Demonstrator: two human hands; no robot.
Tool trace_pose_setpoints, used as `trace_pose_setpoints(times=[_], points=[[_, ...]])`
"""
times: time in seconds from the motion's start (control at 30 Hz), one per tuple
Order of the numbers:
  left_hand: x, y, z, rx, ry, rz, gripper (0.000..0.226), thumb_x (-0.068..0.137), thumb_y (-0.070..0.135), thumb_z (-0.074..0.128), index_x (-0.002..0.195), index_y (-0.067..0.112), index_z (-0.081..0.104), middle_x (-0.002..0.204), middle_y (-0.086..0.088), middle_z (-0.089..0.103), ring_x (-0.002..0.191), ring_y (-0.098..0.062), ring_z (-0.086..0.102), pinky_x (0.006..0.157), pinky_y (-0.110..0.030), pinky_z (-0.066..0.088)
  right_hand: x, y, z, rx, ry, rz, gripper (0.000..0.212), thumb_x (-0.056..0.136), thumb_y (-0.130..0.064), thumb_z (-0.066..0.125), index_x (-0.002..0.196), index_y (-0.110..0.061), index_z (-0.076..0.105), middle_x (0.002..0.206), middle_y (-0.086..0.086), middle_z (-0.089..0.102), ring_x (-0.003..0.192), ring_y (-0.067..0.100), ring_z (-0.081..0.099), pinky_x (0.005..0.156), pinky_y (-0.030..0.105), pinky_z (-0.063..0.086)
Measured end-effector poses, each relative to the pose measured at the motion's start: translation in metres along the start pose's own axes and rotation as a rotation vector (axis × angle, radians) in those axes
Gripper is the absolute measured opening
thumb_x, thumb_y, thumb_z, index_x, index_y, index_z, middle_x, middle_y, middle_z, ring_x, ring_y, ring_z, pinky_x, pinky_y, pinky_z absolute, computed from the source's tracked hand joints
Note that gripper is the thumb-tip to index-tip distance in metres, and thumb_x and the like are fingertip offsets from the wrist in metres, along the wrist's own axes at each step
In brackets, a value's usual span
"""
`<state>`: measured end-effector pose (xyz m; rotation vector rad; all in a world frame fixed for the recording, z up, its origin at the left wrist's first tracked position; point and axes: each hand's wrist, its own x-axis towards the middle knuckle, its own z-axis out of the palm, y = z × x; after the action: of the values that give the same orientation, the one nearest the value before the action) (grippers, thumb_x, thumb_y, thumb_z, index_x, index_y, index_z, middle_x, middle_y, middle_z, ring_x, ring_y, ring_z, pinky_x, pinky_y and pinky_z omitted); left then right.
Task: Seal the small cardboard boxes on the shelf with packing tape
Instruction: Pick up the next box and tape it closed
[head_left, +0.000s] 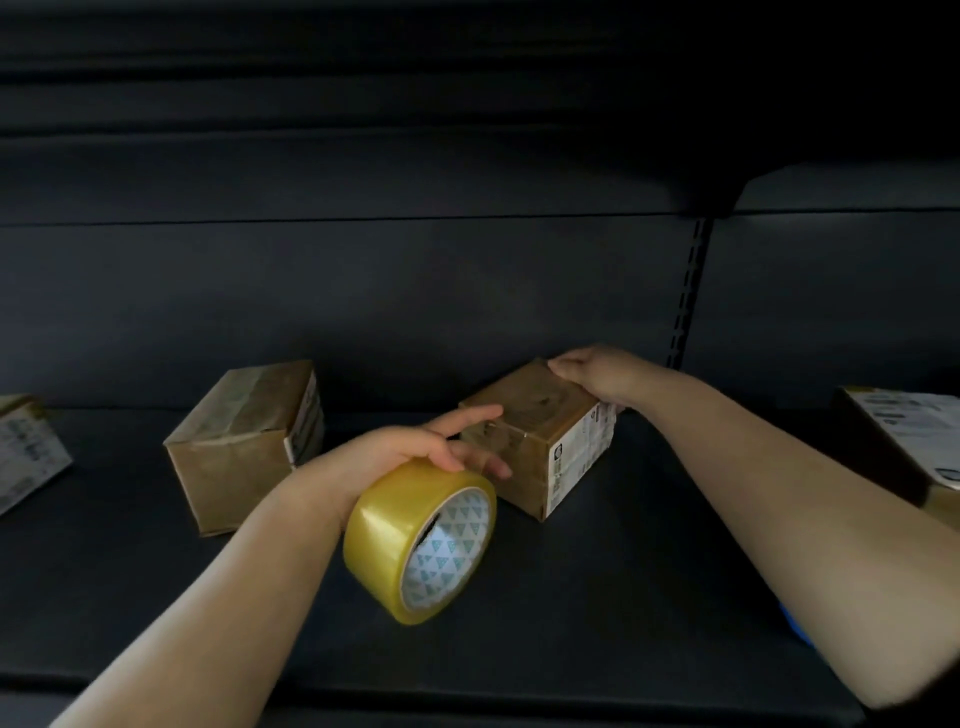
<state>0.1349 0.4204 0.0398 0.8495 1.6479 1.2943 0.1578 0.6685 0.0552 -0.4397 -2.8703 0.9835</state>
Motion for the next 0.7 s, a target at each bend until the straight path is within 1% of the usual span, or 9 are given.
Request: trace_pose_setpoints(times=[0.07, 0.17, 0.23, 0.3, 0.37, 0.43, 0.53, 0.63, 0.7], points=[[0.006, 0.006, 0.008, -0.002, 0.071, -0.011, 0.072, 0.061, -0.002, 0.043, 0.127, 0.025, 0.036, 0.098, -0.014, 0.070, 0.091, -0.015, 0.066, 0.081, -0.025, 0.049, 0.000, -0.003, 0.000, 0.061, 0.039, 0.035, 0.041, 0.092, -0.046, 0.048, 0.121, -0.020, 0.060, 0.118, 0.005, 0.062, 0.085, 0.013, 0.058, 0.067, 0.023, 0.044], [0.017, 0.014, 0.024, 0.127, 0.255, -0.007, 0.070, 0.081, -0.018, 0.036, 0.143, 0.012, 0.026, 0.145, -0.026, 0.035, 0.129, -0.029, 0.042, 0.106, -0.035, 0.035, -0.005, -0.009, -0.002, -0.168, 0.232, 0.002, 0.043, 0.090, -0.047, 0.052, 0.121, -0.018, 0.061, 0.121, 0.007, 0.062, 0.105, 0.022, 0.058, 0.084, 0.029, 0.048], [0.023, 0.016, 0.029, 0.200, 0.284, -0.031, 0.069, 0.084, -0.021, 0.031, 0.146, 0.008, 0.020, 0.152, -0.022, 0.022, 0.139, -0.034, 0.026, 0.114, -0.036, 0.022, -0.022, -0.016, -0.008, -0.240, 0.423, -0.041, 0.044, 0.089, -0.051, 0.049, 0.119, -0.020, 0.061, 0.116, 0.008, 0.064, 0.105, 0.026, 0.059, 0.078, 0.031, 0.049], [0.026, 0.017, 0.030, 0.214, 0.313, -0.052, 0.070, 0.085, -0.021, 0.032, 0.147, 0.008, 0.017, 0.154, -0.019, 0.019, 0.141, -0.032, 0.023, 0.114, -0.033, 0.020, -0.047, -0.010, -0.022, -0.254, 0.529, -0.036, 0.042, 0.090, -0.053, 0.045, 0.109, -0.021, 0.065, 0.105, 0.010, 0.066, 0.097, 0.030, 0.061, 0.072, 0.031, 0.048], [0.024, 0.019, 0.031, 0.216, 0.341, -0.055, 0.069, 0.086, -0.019, 0.033, 0.147, 0.008, 0.016, 0.155, -0.016, 0.017, 0.142, -0.027, 0.020, 0.113, -0.027, 0.020, -0.078, 0.008, -0.039, -0.414, 0.459, 0.094, 0.043, 0.090, -0.053, 0.042, 0.098, -0.017, 0.064, 0.089, 0.010, 0.065, 0.086, 0.030, 0.062, 0.074, 0.035, 0.051], [0.024, 0.020, 0.033, 0.218, 0.350, -0.048, 0.068, 0.086, -0.018, 0.033, 0.147, 0.008, 0.018, 0.156, -0.015, 0.016, 0.143, -0.026, 0.018, 0.111, -0.023, 0.020, -0.109, 0.028, -0.045, -0.583, 0.244, 0.308, 0.039, 0.090, -0.049, 0.042, 0.091, -0.013, 0.056, 0.075, 0.006, 0.058, 0.071, 0.023, 0.059, 0.072, 0.033, 0.051], [0.025, 0.019, 0.034, 0.202, 0.371, -0.075, 0.067, 0.086, -0.016, 0.036, 0.145, 0.014, 0.027, 0.155, -0.013, 0.018, 0.139, -0.022, 0.025, 0.100, -0.016, 0.028, -0.130, 0.050, -0.031, -0.628, -0.027, 0.497, 0.034, 0.088, -0.049, 0.051, 0.097, -0.016, 0.048, 0.082, 0.001, 0.054, 0.073, 0.017, 0.058, 0.071, 0.031, 0.053], [0.027, 0.019, 0.034, 0.218, 0.400, -0.091, 0.067, 0.085, -0.015, 0.037, 0.144, 0.017, 0.030, 0.154, -0.012, 0.022, 0.127, -0.015, 0.036, 0.075, -0.004, 0.037, -0.126, 0.063, -0.017, -0.512, -0.025, 0.491, 0.045, 0.085, -0.048, 0.058, 0.111, -0.012, 0.054, 0.090, 0.000, 0.055, 0.085, 0.016, 0.057, 0.077, 0.030, 0.053], [0.028, 0.019, 0.033, 0.218, 0.394, -0.099, 0.068, 0.085, -0.015, 0.037, 0.144, 0.018, 0.030, 0.155, -0.012, 0.020, 0.133, -0.019, 0.033, 0.075, -0.005, 0.034, -0.124, 0.065, -0.012, -0.328, 0.005, 0.478, 0.047, 0.084, -0.042, 0.062, 0.116, -0.009, 0.051, 0.102, 0.003, 0.056, 0.091, 0.017, 0.054, 0.076, 0.028, 0.049]])
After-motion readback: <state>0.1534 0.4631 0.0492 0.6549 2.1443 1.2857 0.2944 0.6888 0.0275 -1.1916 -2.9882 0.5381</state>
